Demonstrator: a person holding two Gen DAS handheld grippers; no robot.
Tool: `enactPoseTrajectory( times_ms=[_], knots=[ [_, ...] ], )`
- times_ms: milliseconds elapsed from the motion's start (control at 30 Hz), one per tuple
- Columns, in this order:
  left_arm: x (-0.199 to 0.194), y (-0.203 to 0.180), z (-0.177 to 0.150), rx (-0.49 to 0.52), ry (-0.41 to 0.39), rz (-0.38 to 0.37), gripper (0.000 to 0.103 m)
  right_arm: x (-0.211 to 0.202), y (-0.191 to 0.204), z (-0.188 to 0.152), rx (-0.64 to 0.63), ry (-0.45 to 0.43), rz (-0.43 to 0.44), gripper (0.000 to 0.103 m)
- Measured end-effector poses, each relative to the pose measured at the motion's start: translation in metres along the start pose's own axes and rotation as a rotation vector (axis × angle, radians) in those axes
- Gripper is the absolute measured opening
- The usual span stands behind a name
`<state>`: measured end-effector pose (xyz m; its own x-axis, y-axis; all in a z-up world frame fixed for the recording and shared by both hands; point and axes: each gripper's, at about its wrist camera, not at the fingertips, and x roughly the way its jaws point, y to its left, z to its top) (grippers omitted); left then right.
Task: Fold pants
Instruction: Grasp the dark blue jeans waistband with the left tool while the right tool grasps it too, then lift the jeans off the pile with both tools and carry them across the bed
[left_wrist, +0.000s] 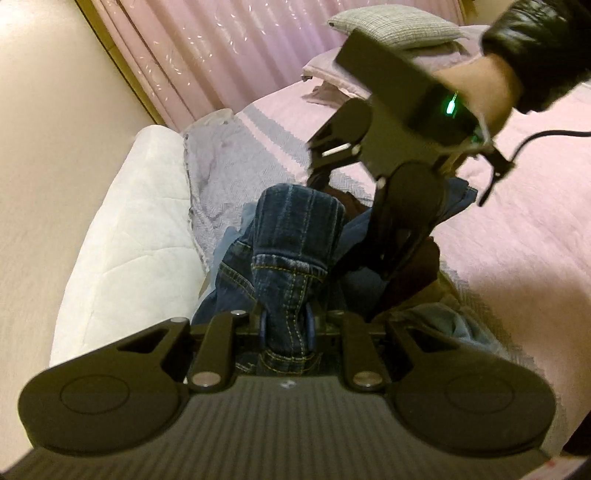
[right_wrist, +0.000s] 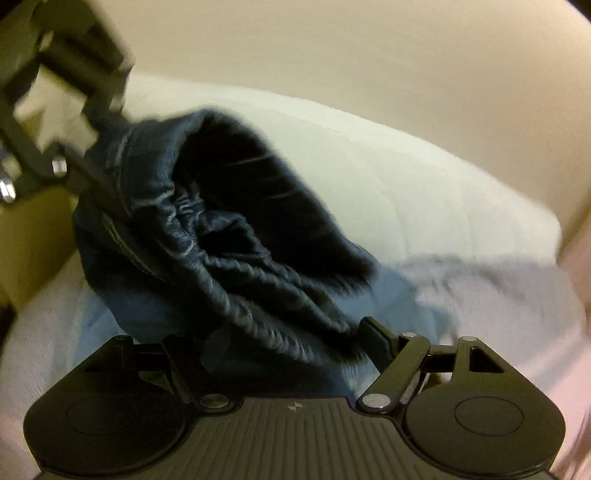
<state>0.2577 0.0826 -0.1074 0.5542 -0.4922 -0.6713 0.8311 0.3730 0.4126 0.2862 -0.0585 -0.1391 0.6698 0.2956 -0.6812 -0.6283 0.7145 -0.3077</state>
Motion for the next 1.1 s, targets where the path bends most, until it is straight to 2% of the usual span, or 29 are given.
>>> enactPoseTrajectory(
  times_ms=[67,167,367,467,533,600,633,700,833,933,1100],
  knots=[
    [0.000,0.000,-0.001,-0.001,0.002,0.002,0.016,0.009,0.003,0.004,-0.051,0.023,0.018,0.073],
    [-0.003,-0.001,-0.002,0.021,-0.012,-0.002,0.016,0.008,0.006,0.005,-0.120,0.035,-0.023,0.056],
    [-0.010,0.000,-0.002,0.037,-0.027,-0.003,0.016,0.007,0.004,0.002,-0.222,0.026,-0.076,0.056],
    [-0.011,-0.002,-0.002,0.042,-0.025,-0.006,0.016,0.016,-0.002,0.002,-0.192,0.053,-0.034,0.056],
    [-0.011,-0.001,-0.002,0.037,-0.018,-0.002,0.016,0.021,0.000,0.001,-0.196,0.085,-0.029,0.046],
    [-0.012,0.000,-0.003,0.020,-0.021,0.000,0.016,0.019,-0.003,-0.001,-0.173,0.094,-0.036,0.014],
    [-0.013,0.001,-0.001,0.012,-0.029,0.000,0.016,0.014,-0.005,-0.002,-0.154,0.091,-0.038,0.013],
    [-0.017,0.003,0.006,0.008,-0.044,0.001,0.016,0.000,-0.009,-0.006,-0.130,0.088,-0.059,0.008],
    [-0.027,0.010,0.033,0.003,-0.088,-0.010,0.016,-0.043,-0.026,-0.017,-0.038,0.096,-0.093,0.006],
    [-0.039,0.013,0.069,0.003,-0.153,-0.030,0.016,-0.086,-0.046,-0.024,0.037,0.092,-0.145,0.005],
    [-0.055,0.004,0.140,0.028,-0.276,-0.091,0.016,-0.175,-0.084,-0.040,0.175,0.092,-0.290,0.004]
  ],
)
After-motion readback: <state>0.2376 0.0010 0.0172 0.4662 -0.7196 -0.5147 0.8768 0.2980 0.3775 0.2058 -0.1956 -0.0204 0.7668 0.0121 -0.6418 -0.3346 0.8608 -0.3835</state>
